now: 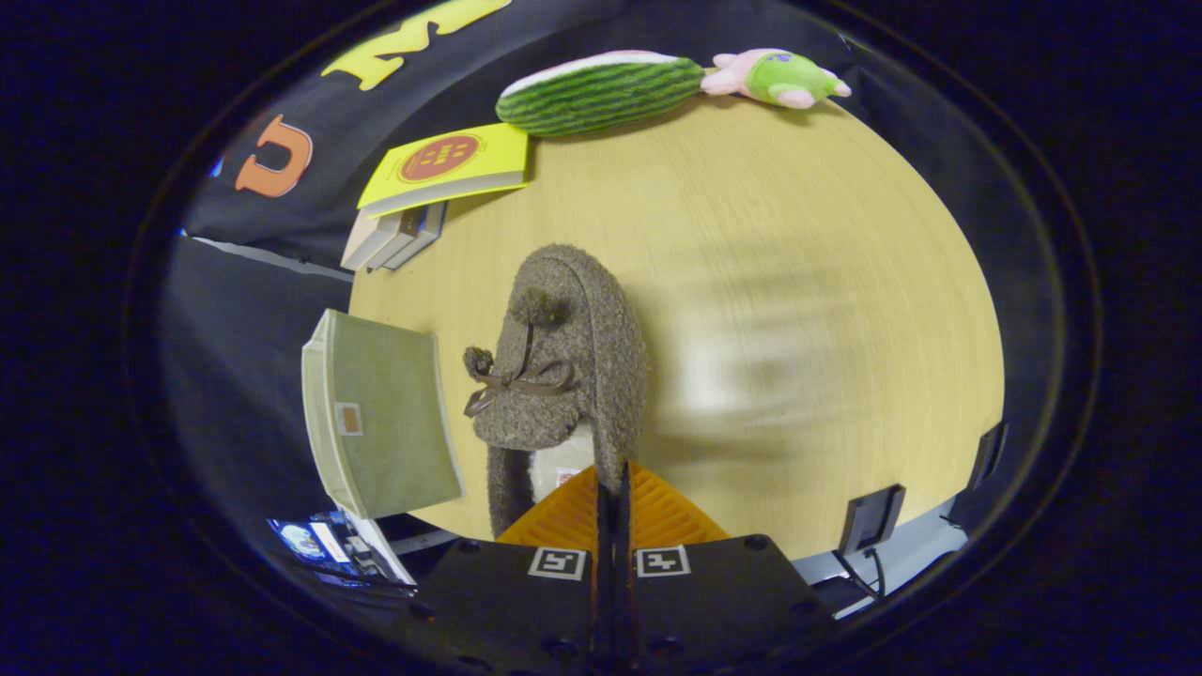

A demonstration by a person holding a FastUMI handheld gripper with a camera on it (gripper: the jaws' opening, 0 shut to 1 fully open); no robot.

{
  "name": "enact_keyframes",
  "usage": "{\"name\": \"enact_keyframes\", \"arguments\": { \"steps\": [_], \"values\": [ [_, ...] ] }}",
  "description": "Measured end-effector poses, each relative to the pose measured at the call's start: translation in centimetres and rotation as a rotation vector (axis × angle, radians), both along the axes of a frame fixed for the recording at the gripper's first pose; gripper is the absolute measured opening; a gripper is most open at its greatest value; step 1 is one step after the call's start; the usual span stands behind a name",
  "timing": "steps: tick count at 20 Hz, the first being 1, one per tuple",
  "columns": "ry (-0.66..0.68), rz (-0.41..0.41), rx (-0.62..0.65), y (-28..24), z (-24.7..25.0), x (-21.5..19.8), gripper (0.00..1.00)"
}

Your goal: Open the storage box then place both shoes into the box .Put the left shoe in first, then the right shoe, with the right side of both shoes facing outward in a uniform manner.

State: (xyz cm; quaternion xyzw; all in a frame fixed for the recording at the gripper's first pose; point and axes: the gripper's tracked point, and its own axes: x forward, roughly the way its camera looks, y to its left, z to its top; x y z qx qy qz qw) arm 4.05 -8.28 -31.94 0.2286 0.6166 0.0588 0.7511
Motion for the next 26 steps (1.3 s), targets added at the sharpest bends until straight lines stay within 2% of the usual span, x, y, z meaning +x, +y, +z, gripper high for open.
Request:
{"name": "enact_keyframes", "arguments": {
  "steps": [9,13,20,26],
  "values": [
    [-0.092,-0.016,0.082,13.2,11.6,0.1,0.06],
    [-0.103,-0.032,0.11,19.8,14.3,-0.4,0.06],
    [-0.096,-0.029,0.049,28.5,12.7,1.3,0.06],
    [-0.055,-0.019,-0.026,31.5,8.8,2.0,0.06]
  ]
}}
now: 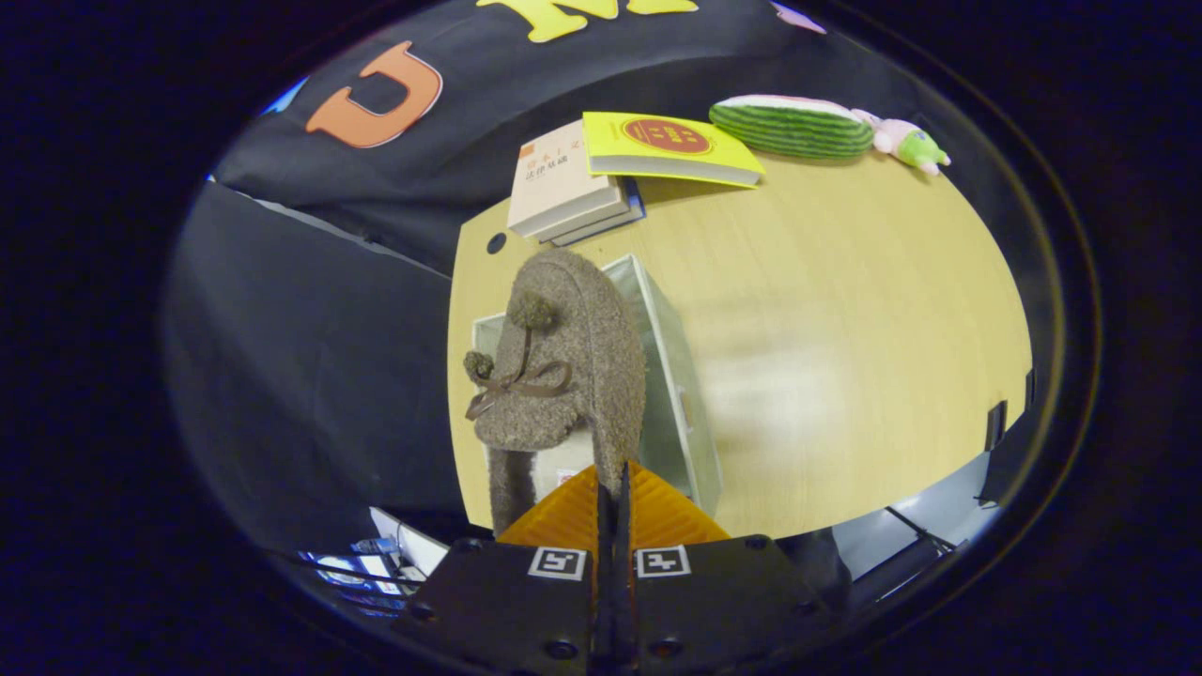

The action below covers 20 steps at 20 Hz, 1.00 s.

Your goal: Open the storage box then place both shoes into the box .Put the left shoe in first, then the right shoe, with the right side of both shoes facing outward in a uniform manner.

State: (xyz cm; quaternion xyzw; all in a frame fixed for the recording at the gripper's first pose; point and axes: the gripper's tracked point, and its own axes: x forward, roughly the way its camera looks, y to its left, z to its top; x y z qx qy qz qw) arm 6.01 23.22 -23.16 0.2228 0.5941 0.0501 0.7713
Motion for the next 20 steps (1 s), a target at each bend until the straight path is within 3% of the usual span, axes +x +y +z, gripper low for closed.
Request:
{"name": "enact_keyframes", "arguments": {
  "steps": [13,16,17,20],
  "values": [
    [0.037,0.005,-0.054,0.1,-4.4,0.3,0.09],
    [0.012,0.003,-0.048,0.2,-4.3,1.1,0.24],
    [-0.004,0.013,-0.052,0.1,-3.9,1.1,0.37],
    [-0.095,0.043,-0.097,-0.4,-2.3,1.8,0.58]
  ]
}}
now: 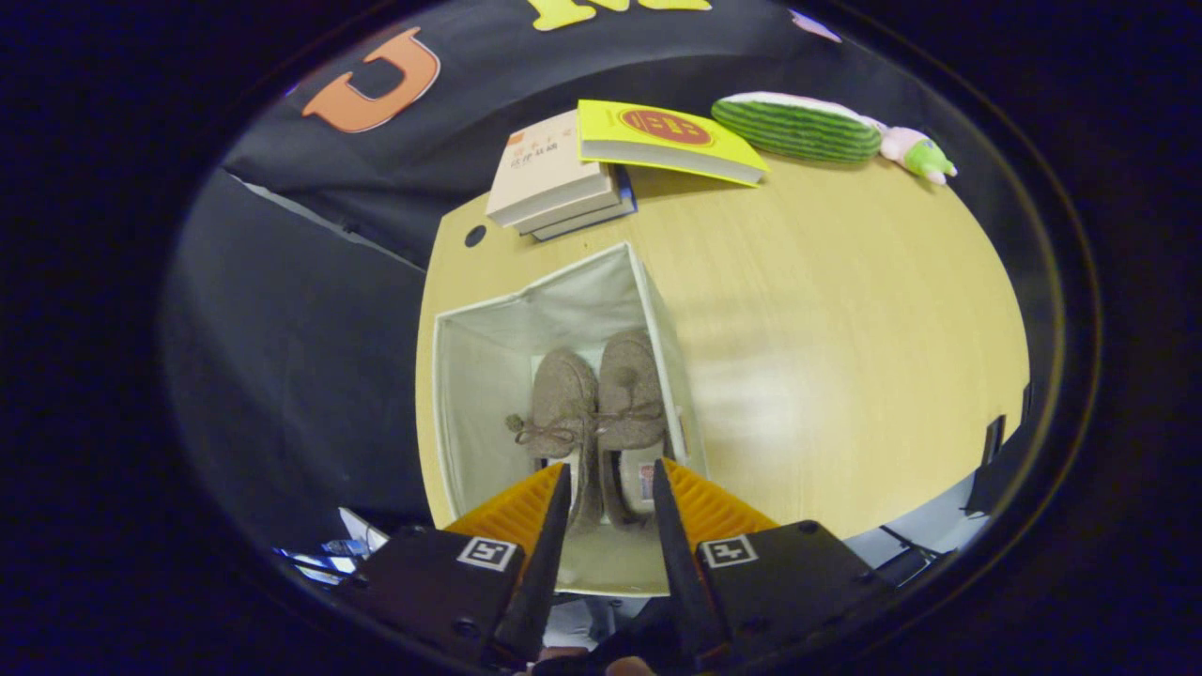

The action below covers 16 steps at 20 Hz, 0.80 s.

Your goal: Open the storage box then place both shoes into the box .Put the left shoe in first, then the right shoe, with the right side of both shoes facing outward in a uniform manner.

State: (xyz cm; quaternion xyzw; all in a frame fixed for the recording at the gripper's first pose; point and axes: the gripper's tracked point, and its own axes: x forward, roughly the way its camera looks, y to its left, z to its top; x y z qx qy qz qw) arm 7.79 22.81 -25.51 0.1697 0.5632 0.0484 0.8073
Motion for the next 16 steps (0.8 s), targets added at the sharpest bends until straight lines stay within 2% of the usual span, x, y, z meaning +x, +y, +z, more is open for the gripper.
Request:
{"name": "enact_keyframes", "arguments": {
  "steps": [3,6,8,16],
  "values": [
    [-0.133,0.039,-0.088,-1.2,2.9,0.9,0.85],
    [-0.251,0.025,-0.163,-2.8,6.6,1.4,0.86],
    [-0.332,0.004,-0.185,-3.7,8.9,1.7,0.9],
    [-0.693,-0.075,-0.282,-8.5,18.8,2.1,0.93]
  ]
}}
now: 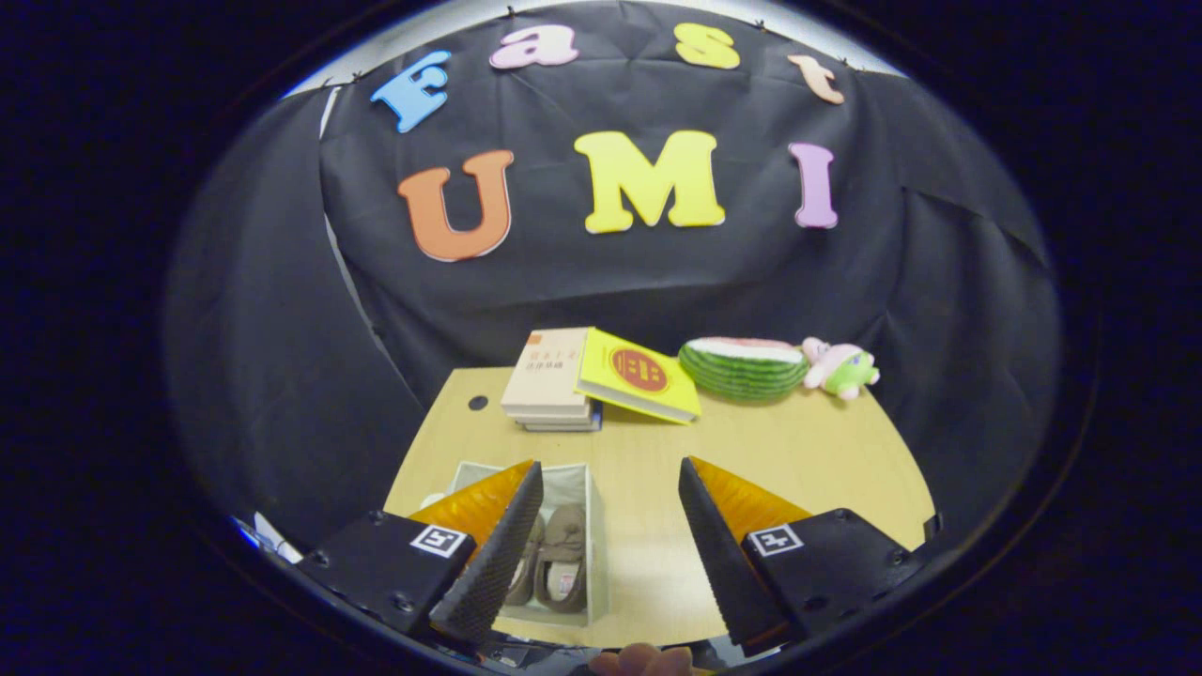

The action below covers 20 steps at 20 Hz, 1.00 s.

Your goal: Open the storage box then place both shoes into the box .Put the left shoe in first, then the right shoe, with the right side of both shoes facing outward in a uniform manner.

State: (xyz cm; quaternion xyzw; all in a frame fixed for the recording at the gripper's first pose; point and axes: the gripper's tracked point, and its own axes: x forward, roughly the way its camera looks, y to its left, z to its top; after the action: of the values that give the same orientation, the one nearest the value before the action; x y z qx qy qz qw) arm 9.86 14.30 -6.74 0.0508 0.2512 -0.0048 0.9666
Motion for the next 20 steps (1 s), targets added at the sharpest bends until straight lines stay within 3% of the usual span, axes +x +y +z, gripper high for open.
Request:
{"name": "enact_keyframes", "arguments": {
  "steps": [3,7,20],
  "values": [
    [-0.145,-0.051,-0.036,-2.3,3.6,-1.2,0.97],
    [-0.242,-0.078,-0.043,-3.9,5.3,-3.1,1.0],
    [-0.304,-0.147,-0.056,-7.0,4.2,-6.0,1.0]
  ]
}}
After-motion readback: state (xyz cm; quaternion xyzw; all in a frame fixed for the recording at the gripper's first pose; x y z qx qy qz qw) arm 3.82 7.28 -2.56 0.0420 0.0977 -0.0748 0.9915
